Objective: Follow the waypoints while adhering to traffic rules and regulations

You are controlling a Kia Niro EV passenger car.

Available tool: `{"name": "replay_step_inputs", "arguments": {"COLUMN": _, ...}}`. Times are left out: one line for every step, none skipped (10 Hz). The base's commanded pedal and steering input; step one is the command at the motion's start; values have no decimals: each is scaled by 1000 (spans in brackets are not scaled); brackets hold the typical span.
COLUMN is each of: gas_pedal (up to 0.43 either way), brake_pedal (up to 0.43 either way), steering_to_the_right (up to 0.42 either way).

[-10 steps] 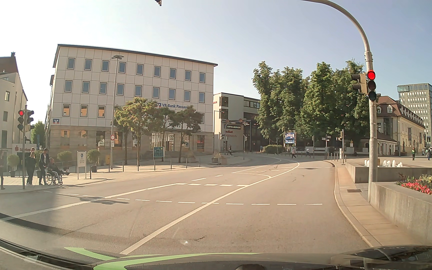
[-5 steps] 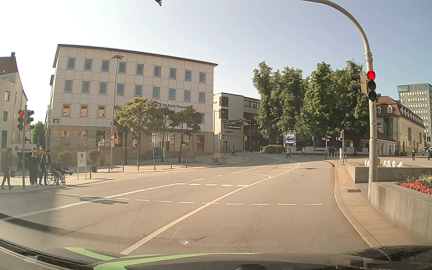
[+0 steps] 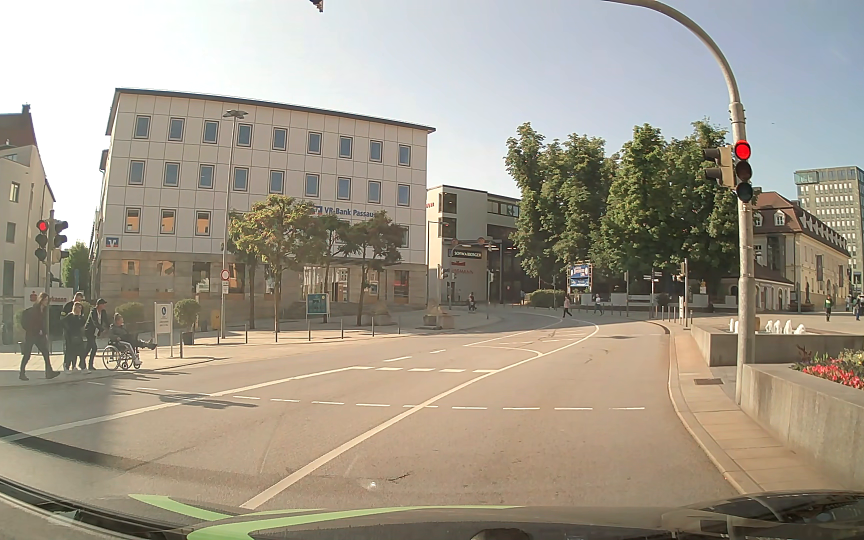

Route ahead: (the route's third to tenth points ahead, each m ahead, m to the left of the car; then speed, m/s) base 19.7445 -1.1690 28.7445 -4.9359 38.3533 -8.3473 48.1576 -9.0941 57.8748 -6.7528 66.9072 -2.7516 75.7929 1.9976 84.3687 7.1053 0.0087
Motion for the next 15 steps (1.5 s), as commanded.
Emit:
{"name": "replay_step_inputs", "arguments": {"gas_pedal": 0, "brake_pedal": 262, "steering_to_the_right": 141}}
{"name": "replay_step_inputs", "arguments": {"gas_pedal": 0, "brake_pedal": 262, "steering_to_the_right": 141}}
{"name": "replay_step_inputs", "arguments": {"gas_pedal": 0, "brake_pedal": 262, "steering_to_the_right": 141}}
{"name": "replay_step_inputs", "arguments": {"gas_pedal": 0, "brake_pedal": 262, "steering_to_the_right": 141}}
{"name": "replay_step_inputs", "arguments": {"gas_pedal": 0, "brake_pedal": 268, "steering_to_the_right": 141}}
{"name": "replay_step_inputs", "arguments": {"gas_pedal": 0, "brake_pedal": 262, "steering_to_the_right": 141}}
{"name": "replay_step_inputs", "arguments": {"gas_pedal": 0, "brake_pedal": 268, "steering_to_the_right": 141}}
{"name": "replay_step_inputs", "arguments": {"gas_pedal": 0, "brake_pedal": 268, "steering_to_the_right": 141}}
{"name": "replay_step_inputs", "arguments": {"gas_pedal": 0, "brake_pedal": 262, "steering_to_the_right": 141}}
{"name": "replay_step_inputs", "arguments": {"gas_pedal": 0, "brake_pedal": 262, "steering_to_the_right": 141}}
{"name": "replay_step_inputs", "arguments": {"gas_pedal": 0, "brake_pedal": 262, "steering_to_the_right": 141}}
{"name": "replay_step_inputs", "arguments": {"gas_pedal": 0, "brake_pedal": 262, "steering_to_the_right": 141}}
{"name": "replay_step_inputs", "arguments": {"gas_pedal": 0, "brake_pedal": 262, "steering_to_the_right": 141}}
{"name": "replay_step_inputs", "arguments": {"gas_pedal": 0, "brake_pedal": 262, "steering_to_the_right": 141}}
{"name": "replay_step_inputs", "arguments": {"gas_pedal": 0, "brake_pedal": 262, "steering_to_the_right": 141}}
